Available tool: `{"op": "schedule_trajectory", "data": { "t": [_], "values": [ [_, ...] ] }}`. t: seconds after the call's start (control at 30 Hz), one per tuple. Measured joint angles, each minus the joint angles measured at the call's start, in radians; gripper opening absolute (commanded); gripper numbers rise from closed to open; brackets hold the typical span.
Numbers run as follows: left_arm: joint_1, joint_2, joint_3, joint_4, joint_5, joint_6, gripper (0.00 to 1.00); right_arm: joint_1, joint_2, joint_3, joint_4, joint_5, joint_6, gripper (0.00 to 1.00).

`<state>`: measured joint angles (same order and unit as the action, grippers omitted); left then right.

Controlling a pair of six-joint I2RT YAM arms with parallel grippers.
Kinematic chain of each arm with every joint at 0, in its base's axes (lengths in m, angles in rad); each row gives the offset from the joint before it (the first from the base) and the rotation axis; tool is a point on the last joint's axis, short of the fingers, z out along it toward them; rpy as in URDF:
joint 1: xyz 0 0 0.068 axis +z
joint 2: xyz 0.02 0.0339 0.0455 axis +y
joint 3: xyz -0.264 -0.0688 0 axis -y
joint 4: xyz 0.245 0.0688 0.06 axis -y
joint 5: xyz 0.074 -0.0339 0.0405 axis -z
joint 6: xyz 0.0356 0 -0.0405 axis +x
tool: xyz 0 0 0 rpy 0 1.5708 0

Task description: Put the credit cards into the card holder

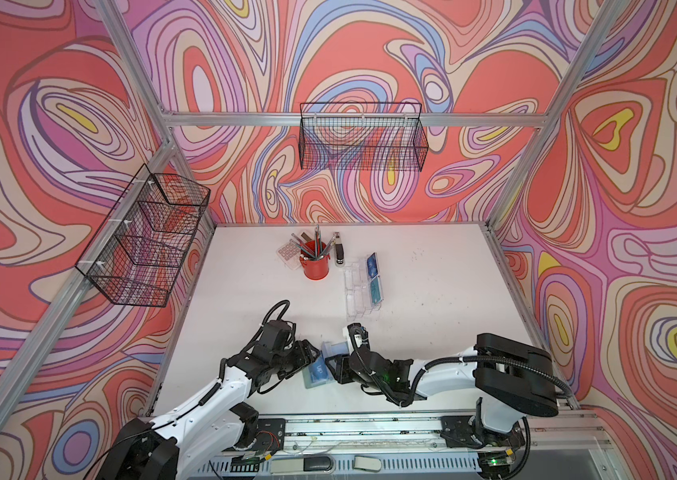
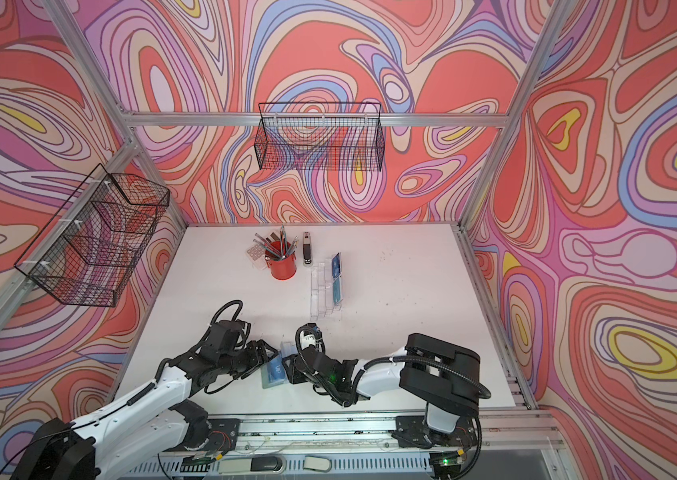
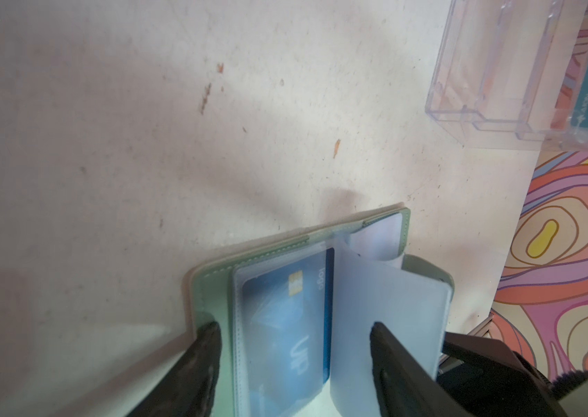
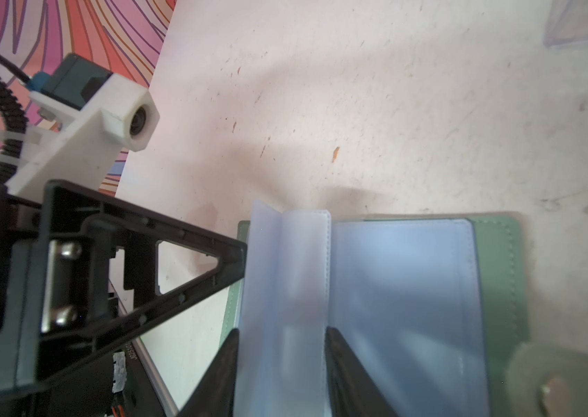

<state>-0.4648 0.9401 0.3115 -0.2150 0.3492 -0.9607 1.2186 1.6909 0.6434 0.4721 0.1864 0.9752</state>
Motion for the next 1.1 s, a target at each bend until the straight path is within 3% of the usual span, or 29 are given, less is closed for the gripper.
{"op": "schedule_trajectory", "data": {
  "t": [0.53, 0.77, 1.1],
  "values": [
    [0.0, -0.097, 0.021, -0.105, -0.04, 0.026, 0.71, 0.0, -0.028, -0.048, 0.061, -0.016, -0.006, 0.47],
    [0.0, -0.143, 0.021, -0.105, -0.026, 0.031, 0.71, 0.0, -0.063, -0.083, 0.085, -0.015, -0.007, 0.55],
    [0.0, -0.177, 0.02, -0.097, -0.006, 0.029, 0.68, 0.0, -0.064, -0.082, 0.055, 0.028, -0.007, 0.44]
  ]
}}
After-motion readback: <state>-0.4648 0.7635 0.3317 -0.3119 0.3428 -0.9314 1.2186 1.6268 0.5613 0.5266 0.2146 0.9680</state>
